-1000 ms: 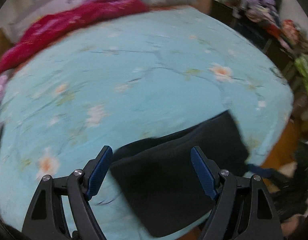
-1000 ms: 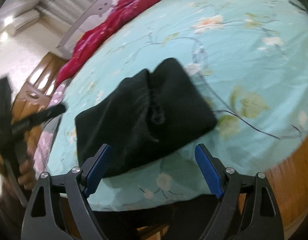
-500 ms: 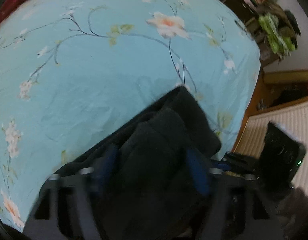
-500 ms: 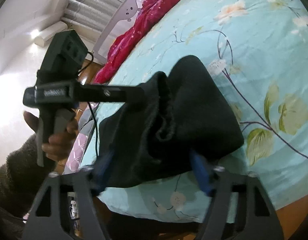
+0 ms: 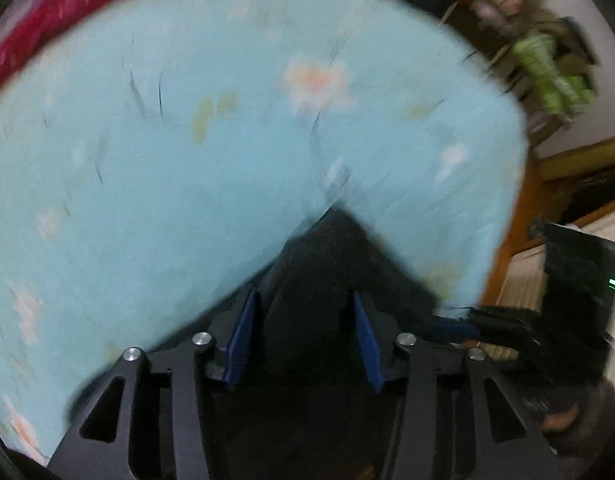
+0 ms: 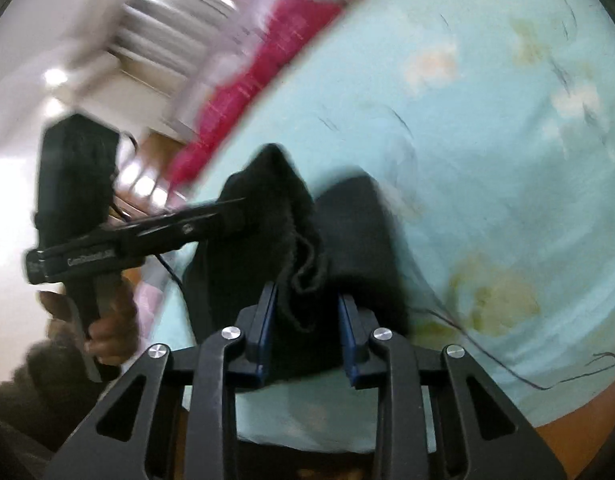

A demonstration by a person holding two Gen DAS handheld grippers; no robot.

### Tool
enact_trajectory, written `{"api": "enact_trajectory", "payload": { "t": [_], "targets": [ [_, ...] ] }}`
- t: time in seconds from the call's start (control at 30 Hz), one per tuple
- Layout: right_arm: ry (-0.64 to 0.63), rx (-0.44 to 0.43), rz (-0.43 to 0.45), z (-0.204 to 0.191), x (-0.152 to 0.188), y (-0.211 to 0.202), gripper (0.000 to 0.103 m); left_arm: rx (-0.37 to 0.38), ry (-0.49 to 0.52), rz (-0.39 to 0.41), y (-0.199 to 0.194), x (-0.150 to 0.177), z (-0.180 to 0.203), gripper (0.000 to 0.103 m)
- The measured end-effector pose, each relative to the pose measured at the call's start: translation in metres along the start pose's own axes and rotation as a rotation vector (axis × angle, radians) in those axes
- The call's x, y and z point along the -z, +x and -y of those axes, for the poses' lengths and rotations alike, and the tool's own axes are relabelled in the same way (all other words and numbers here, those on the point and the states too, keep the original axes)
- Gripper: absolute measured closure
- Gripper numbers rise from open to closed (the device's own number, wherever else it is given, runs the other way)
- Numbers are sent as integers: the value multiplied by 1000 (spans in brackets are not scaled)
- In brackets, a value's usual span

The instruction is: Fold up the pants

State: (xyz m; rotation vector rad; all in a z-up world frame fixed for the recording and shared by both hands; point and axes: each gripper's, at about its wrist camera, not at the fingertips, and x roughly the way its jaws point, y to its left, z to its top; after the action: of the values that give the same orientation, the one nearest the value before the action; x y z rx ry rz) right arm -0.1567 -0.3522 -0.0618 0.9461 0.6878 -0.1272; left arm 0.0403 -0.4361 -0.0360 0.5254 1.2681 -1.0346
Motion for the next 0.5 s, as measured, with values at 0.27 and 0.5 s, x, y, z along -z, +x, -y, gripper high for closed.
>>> {"api": "enact_trajectory", "payload": {
  "t": [0.27, 0.5],
  "targets": [
    [1, -51, 146, 0, 7, -49, 48, 54, -35, 75, -43, 9, -17, 51],
    [88, -126, 104, 3, 8, -17, 46, 119, -116, 53, -37, 0, -18, 44]
  ]
}}
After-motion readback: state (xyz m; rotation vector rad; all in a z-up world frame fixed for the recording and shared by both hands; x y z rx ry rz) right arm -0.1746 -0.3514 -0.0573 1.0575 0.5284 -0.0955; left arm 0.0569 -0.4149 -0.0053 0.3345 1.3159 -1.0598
